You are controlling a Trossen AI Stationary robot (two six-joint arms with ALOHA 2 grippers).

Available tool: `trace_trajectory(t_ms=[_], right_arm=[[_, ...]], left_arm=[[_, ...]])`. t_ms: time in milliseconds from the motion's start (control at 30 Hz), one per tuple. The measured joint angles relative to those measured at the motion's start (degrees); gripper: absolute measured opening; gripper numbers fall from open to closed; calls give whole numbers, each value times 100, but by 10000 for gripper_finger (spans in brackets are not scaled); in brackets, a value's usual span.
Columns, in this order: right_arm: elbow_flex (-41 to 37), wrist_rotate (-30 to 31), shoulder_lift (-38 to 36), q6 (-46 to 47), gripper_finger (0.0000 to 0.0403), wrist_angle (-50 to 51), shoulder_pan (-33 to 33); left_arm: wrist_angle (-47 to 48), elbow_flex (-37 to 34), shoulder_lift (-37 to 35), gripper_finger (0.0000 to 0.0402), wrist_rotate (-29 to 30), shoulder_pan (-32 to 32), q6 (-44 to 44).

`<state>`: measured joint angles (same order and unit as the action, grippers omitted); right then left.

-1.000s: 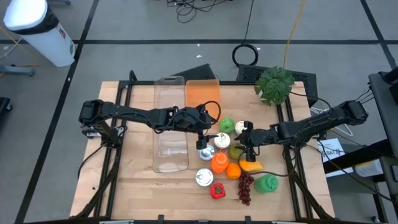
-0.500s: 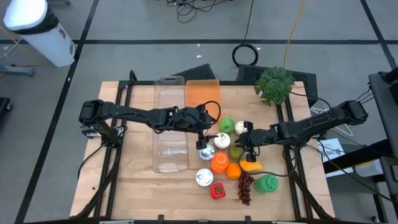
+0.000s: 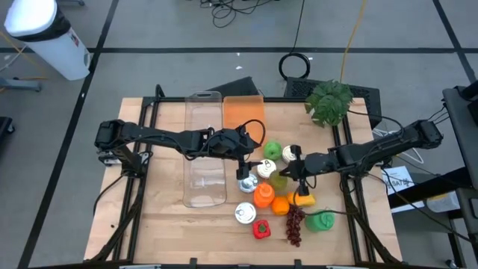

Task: Pick & Place Food Item
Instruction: Put the green pear into the top transparent bin

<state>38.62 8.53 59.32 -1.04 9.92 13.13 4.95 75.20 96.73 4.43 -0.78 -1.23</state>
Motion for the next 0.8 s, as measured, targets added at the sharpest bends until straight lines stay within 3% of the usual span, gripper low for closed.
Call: trace_trajectory(t_ms=[233, 433, 800], right_arm=[[2, 1063, -414, -469, 2, -434, 411], [2, 1810, -481, -1155, 1, -1087, 757], [2, 1848, -402, -2123, 1, -2189, 837]], left_arm=[[-62, 0, 2, 304, -43, -51, 28], [-389, 0, 4, 313, -448, -208, -173], [-1118, -1, 251, 315, -132, -358, -178]])
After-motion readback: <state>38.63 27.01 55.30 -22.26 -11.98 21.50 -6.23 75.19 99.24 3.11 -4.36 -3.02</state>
